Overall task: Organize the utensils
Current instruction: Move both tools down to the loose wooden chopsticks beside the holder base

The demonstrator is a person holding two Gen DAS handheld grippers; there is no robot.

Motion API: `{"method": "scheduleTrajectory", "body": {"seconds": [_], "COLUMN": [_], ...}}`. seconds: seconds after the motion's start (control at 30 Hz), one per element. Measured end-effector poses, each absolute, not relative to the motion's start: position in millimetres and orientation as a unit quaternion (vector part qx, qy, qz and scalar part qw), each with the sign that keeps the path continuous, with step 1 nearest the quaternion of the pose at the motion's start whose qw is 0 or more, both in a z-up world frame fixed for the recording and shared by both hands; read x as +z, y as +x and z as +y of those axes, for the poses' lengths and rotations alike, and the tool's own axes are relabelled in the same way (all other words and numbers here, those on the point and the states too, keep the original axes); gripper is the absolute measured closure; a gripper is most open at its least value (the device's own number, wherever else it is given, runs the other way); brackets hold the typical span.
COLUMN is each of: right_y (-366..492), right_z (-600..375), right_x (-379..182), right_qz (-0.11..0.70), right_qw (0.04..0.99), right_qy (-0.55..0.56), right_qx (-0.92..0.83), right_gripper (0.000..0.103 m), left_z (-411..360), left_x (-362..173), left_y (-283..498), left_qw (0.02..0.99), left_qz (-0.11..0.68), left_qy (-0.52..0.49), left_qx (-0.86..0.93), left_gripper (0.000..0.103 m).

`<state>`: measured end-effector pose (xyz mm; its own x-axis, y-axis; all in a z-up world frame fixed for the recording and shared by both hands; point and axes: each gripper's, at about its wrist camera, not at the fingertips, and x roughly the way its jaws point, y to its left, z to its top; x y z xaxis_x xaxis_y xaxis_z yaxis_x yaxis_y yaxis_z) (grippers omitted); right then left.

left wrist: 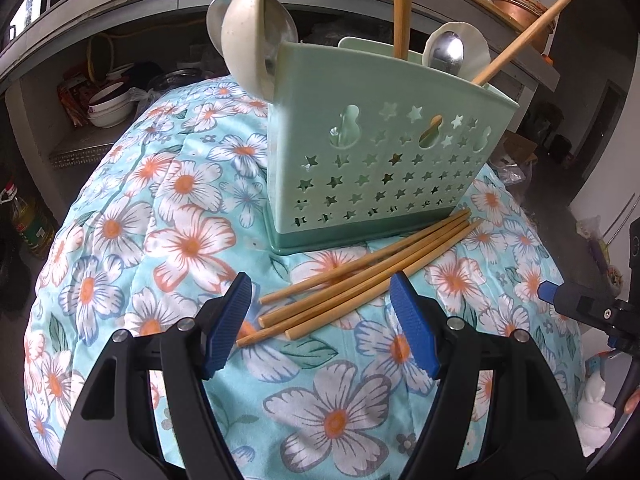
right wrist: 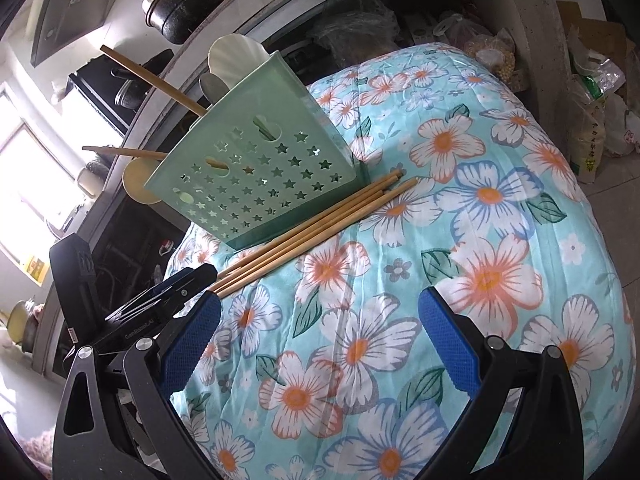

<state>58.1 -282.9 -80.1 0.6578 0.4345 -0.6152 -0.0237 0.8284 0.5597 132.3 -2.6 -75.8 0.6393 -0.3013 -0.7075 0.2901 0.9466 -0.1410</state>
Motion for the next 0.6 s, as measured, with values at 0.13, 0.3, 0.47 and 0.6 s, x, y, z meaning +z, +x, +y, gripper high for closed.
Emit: {"method": "scheduleTrajectory", "body": {"seconds": [0.13,0.3,0.47,0.6], "right_y": [56.8,57.3,58.5,60.0], "right_z": [-279.5,-273.7,-275.3,-277.8], "right_x": [-82.2,-82.2,-86.1,-85.4], "right_qz": [0.397,0.399,0.401,0.398], "right_qw": [0.868,0.868,0.868,0.871], "right_qy": [0.263,0.257,0.261,0.263], "right_qx": [0.141,0.146,0.132,0.119], "right_gripper": [0.006,0.006,0.009,0.015], "left_z": [-4.2,-5.5,-8.4,-8.5], "left_x": [-76.9,-81.1,-84.3,-85.5], "left_y": [128.0,127.1,129.6,126.7], "left_qw": [0.906,0.904,0.9,0.898], "left_qz": [0.388,0.39,0.391,0.385], "left_qy": [-0.001,0.004,0.01,0.014], "left_qx": [-0.166,-0.176,-0.192,-0.213], "left_gripper": [0.035,0.035,0.035,0.035]}}
